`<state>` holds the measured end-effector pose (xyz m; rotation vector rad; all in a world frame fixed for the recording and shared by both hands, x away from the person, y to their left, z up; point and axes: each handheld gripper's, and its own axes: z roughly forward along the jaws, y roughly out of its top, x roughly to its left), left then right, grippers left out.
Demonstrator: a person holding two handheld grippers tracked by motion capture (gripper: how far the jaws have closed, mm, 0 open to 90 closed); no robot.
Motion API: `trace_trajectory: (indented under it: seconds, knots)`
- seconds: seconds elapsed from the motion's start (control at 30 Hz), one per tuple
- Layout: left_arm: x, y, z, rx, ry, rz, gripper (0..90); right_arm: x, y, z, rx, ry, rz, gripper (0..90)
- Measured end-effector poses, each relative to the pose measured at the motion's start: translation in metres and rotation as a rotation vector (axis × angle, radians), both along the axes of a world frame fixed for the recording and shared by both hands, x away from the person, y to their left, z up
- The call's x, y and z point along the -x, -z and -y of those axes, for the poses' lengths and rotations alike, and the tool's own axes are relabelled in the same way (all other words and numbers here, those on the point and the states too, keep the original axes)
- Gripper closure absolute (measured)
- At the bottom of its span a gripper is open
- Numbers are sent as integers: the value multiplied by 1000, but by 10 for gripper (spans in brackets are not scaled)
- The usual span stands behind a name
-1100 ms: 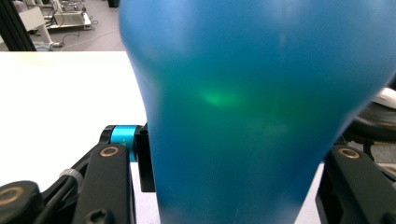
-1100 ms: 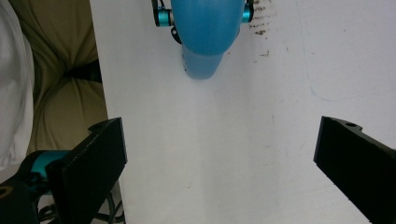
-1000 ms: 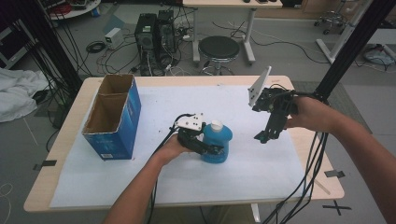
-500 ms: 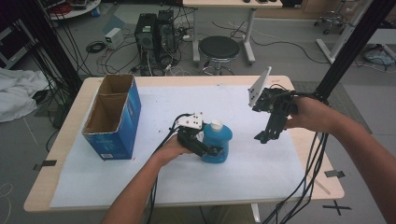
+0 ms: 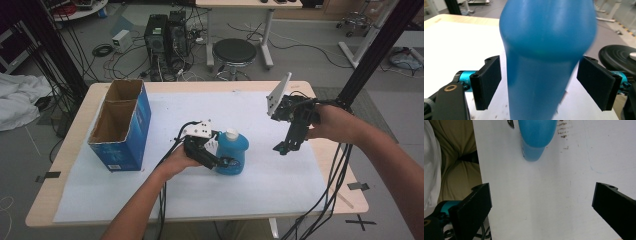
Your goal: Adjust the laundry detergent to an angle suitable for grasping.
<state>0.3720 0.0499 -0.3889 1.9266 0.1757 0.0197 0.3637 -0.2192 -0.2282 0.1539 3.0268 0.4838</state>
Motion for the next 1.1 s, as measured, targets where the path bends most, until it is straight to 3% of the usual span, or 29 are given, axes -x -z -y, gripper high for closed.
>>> trace_trajectory:
  seconds: [0.2,0.23,0.37,0.47,0.67,0.73,0.8,0.87,0.93,1.1]
  knots:
    - [5,-11,-18,-27,-71,-12,199,2,-1,2,-4,3,4,15]
    - [7,-13,-21,-37,-78,5,199,2,-1,2,-4,2,5,15]
    - [9,-23,-33,-109,-100,52,199,3,-2,2,-8,4,7,15]
    - [9,-32,-40,-118,-98,49,199,3,-2,2,-9,6,7,15]
    - [6,-52,-48,-199,-116,73,194,4,-2,2,-9,3,9,15]
    - [4,-58,-50,-219,-127,73,111,4,-2,2,-9,3,12,15]
    - [1,-64,-53,-228,-134,74,111,4,-2,2,-10,3,13,15]
    - [-2,-68,-55,-260,-149,70,106,4,-2,3,-11,4,13,15]
    - [-5,-71,-55,-302,-170,63,40,4,-2,3,-9,9,12,15]
    - [-8,-75,-53,-387,-192,72,16,4,-2,3,-12,8,13,15]
